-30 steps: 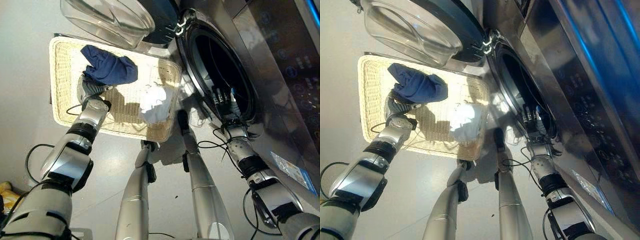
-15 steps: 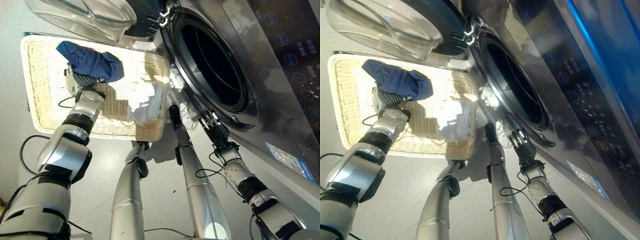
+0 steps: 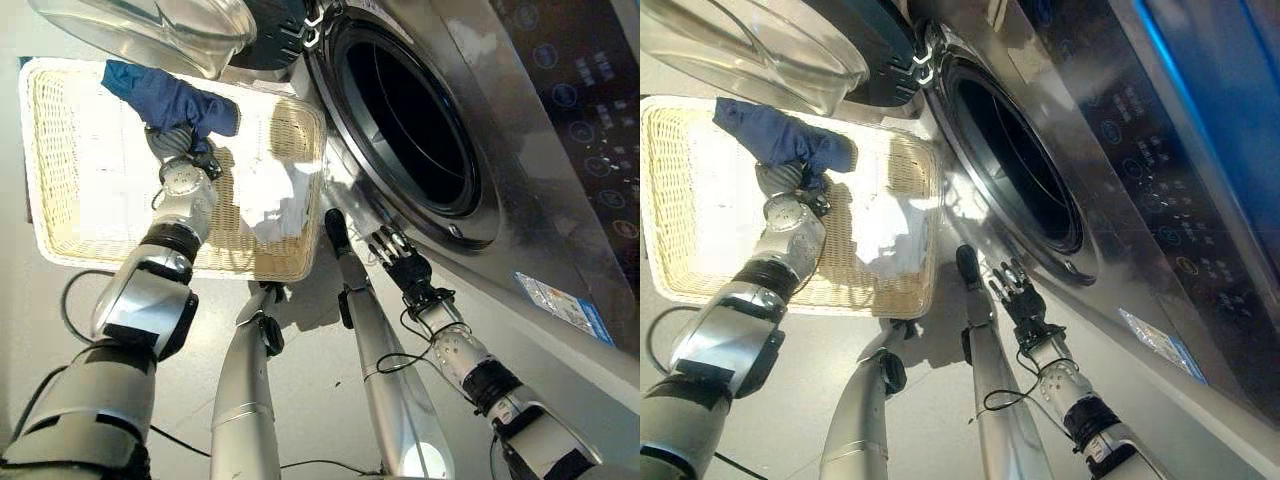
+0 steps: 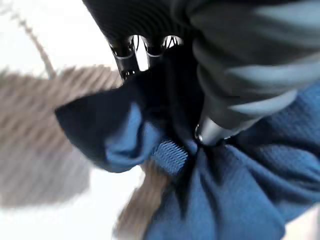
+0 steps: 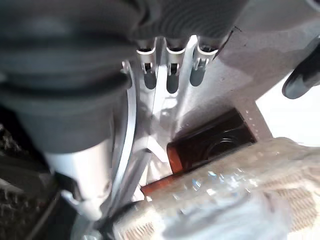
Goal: Put the clothes into the washing machine.
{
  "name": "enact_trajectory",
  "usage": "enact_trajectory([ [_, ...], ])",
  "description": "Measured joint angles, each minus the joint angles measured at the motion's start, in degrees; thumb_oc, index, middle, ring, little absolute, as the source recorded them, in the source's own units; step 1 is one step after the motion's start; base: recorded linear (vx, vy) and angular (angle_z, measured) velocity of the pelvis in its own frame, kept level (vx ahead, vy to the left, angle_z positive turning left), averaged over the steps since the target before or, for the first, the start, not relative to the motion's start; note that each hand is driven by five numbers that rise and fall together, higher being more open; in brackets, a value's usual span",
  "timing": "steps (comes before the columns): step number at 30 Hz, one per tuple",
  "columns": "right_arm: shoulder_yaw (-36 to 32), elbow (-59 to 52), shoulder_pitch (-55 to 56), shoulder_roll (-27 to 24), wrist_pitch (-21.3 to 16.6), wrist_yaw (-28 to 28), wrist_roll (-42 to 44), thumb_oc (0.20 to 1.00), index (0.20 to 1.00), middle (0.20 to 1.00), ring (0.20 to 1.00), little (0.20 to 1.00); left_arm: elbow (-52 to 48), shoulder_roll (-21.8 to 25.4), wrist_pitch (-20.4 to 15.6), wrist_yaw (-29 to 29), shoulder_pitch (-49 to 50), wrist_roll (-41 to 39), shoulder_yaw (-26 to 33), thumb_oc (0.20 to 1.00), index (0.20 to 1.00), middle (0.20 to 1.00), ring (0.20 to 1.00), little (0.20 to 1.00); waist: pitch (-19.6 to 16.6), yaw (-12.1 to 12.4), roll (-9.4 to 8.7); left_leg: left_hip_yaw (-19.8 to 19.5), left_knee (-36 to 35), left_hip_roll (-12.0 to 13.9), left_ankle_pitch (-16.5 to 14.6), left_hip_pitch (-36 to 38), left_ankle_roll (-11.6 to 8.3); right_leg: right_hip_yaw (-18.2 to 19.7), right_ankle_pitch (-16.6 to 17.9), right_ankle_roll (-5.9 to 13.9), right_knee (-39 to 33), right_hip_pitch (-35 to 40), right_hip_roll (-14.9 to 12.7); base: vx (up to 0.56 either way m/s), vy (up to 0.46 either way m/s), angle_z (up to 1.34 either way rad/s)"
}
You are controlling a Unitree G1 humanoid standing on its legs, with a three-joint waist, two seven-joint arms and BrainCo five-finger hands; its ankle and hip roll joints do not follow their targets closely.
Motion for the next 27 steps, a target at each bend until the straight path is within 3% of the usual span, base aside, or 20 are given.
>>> enact_trajectory([
  [7,2.03,-4.82,0.18,-0.29,-0.28,-3.56,-14.49,1.000,1.000,1.000,1.000,1.000,-12.08,-1.32,-6.04,8.60,7.81,5.90,0.84,0.200,0.200,0.200,0.200,0.200,0.00,1.77,-0.01,-1.66,-2.56,-0.66,1.37,2.05,-0.14,-0.65,0.09,-0.31,-0.14,1.68,-0.33,-0.08,-0.097,0.10],
  [12,1.98,-10.47,1.05,-1.82,-0.34,-5.00,-22.56,1.000,1.000,1.000,1.000,1.000,-20.02,-1.17,-6.53,9.93,16.19,12.27,3.19,0.200,0.200,0.200,0.200,0.200,-0.02,6.74,0.16,-4.59,-8.24,-0.59,4.22,6.21,-1.87,-3.02,-0.45,-1.22,-1.63,5.19,-0.04,-0.07,-0.122,0.18],
  [13,2.10,-11.95,0.94,-2.33,-0.39,-5.48,-24.50,1.000,1.000,1.000,1.000,1.000,-21.54,-1.19,-6.23,9.96,18.64,15.00,3.19,0.200,0.200,0.200,0.200,0.200,-0.06,7.84,0.21,-5.98,-10.19,-0.39,5.43,7.65,-2.99,-4.70,-0.81,-1.83,-2.29,6.38,0.16,-0.07,-0.121,0.41],
  [16,2.08,-14.11,-0.08,-3.84,-0.16,-6.05,-29.67,1.000,1.000,1.000,1.000,1.000,-23.53,-0.98,-4.50,9.37,23.68,21.33,3.27,0.200,0.200,0.200,0.200,0.200,-0.04,10.90,0.29,-8.01,-13.67,0.14,7.54,9.20,-3.88,-7.19,-1.29,-3.57,-2.65,7.41,0.43,-0.07,-0.107,0.33],
  [20,2.00,-14.15,-2.86,-5.17,0.12,-6.90,-35.12,1.000,1.000,1.000,1.000,1.000,-23.71,-0.82,-2.26,7.51,26.42,26.69,3.08,0.200,0.200,0.200,0.200,0.200,0.00,12.48,0.35,-9.03,-15.01,0.21,8.61,10.16,-3.99,-8.37,-1.36,-3.73,-3.07,8.42,0.42,-0.04,-0.052,0.12],
  [23,2.48,-15.96,-5.89,-9.18,0.57,-8.15,-40.20,1.000,1.000,1.000,1.000,1.000,-27.29,-0.15,0.01,4.72,29.83,34.15,0.83,0.200,0.200,0.200,0.200,0.200,0.24,13.96,0.81,-9.80,-18.13,-0.15,10.13,13.13,-3.87,-9.40,-1.34,-3.70,-4.33,11.02,-0.02,-0.06,-0.086,0.14],
  [27,1.60,-16.86,-8.52,-10.60,0.91,-9.20,-44.58,1.000,1.000,1.000,1.000,1.000,-30.64,5.05,2.92,0.86,30.44,46.89,-4.91,0.200,0.200,0.200,0.200,0.200,0.23,15.61,1.42,-11.05,-20.62,0.08,10.84,16.34,-4.31,-10.88,-1.45,-3.80,-5.57,14.21,0.05,-0.02,-0.041,0.11],
])
